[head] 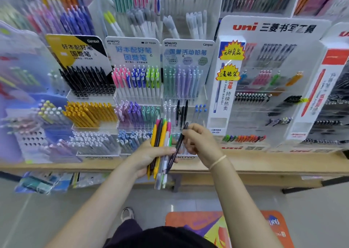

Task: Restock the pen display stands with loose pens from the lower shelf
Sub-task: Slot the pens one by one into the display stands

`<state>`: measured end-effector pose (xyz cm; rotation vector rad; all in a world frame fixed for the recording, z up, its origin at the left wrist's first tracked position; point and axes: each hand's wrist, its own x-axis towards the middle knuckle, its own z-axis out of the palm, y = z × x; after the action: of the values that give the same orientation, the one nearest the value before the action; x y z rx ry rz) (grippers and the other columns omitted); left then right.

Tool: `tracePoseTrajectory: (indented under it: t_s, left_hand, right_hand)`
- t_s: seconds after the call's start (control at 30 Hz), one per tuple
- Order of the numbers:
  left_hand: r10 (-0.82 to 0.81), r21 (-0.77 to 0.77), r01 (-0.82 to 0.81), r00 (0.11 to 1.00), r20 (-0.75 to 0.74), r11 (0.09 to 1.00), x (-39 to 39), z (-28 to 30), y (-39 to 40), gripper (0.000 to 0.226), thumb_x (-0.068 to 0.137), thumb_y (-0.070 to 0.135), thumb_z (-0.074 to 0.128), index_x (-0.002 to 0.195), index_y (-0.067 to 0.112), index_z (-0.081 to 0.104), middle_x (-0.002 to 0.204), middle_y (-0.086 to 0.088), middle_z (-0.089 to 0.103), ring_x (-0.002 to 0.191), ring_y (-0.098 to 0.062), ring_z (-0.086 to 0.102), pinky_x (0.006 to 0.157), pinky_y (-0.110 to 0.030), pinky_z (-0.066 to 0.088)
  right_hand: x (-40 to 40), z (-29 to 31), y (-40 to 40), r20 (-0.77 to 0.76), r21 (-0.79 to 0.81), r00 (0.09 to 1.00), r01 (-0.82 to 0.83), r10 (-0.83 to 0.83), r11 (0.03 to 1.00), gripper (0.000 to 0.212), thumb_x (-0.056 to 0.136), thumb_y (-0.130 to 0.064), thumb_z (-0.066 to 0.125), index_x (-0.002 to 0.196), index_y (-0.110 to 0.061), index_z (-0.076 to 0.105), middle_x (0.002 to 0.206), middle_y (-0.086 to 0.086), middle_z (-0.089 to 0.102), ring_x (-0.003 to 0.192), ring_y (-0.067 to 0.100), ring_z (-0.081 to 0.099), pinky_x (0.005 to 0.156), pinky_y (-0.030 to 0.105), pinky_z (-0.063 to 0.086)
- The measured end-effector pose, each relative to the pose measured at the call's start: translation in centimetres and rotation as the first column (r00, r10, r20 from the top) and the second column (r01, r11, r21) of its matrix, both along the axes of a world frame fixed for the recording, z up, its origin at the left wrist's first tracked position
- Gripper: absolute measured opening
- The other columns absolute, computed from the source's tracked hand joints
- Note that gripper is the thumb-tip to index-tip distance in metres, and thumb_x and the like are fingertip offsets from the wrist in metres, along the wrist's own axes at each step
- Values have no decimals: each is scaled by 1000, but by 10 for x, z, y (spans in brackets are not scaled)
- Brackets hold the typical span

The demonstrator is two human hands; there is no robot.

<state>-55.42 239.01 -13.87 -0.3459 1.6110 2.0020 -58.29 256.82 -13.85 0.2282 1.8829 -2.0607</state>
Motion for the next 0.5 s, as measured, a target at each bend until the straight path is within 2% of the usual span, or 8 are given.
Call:
tracePoseTrajectory:
  t_s: [0.1, 0.17, 0.3, 0.4, 0.5]
  left_hand:
    - [82, 3, -82, 997, -11, 997, 2, -4, -26, 38, 68, 5, 86, 103, 6, 70, 93, -16, 74, 66, -24, 72, 66, -35, 60]
    - [182, 27, -182, 983, -8, 983, 0, -6, -43, 40, 70, 7, 83, 107, 5, 68, 95, -13, 76, 64, -20, 71, 63, -33, 60]
    - [439, 58, -439, 898, 13, 897, -12, -12, -73, 20, 86, 6, 72, 106, 6, 69, 92, -8, 78, 65, -15, 72, 57, -28, 58]
    - [497, 55, -498, 867, 31, 865, -21, -18, -101, 20, 84, 10, 77, 104, 8, 72, 89, -6, 78, 70, -16, 74, 63, -30, 58]
    - [506, 49, -508, 861, 48, 860, -27, -23, -142, 21, 81, 13, 81, 100, 11, 73, 88, -10, 77, 75, -22, 74, 76, -42, 59]
  right_hand:
    - [-2, 1, -5, 12, -102, 982, 188, -188, 977, 16, 94, -3, 52, 80, -9, 48, 61, 11, 52, 42, 19, 42, 39, 24, 31]
    - [-2, 0, -13, 1, -134, 975, 220, -222, 966, 17, 96, 0, 49, 82, -9, 47, 64, 14, 57, 45, 23, 51, 39, 27, 38]
    - [-1, -1, -57, -25, -110, 997, 66, -70, 992, 19, 97, 5, 48, 84, -9, 45, 69, 17, 63, 51, 25, 59, 47, 29, 48]
    - [0, -8, -105, -57, -60, 994, -100, 96, 993, 15, 93, 7, 54, 90, -6, 49, 72, 19, 63, 56, 26, 60, 53, 31, 52]
    - [1, -12, -156, -47, -32, 986, -164, 162, 986, 14, 92, 9, 55, 96, -3, 51, 71, 20, 63, 58, 27, 62, 53, 30, 51]
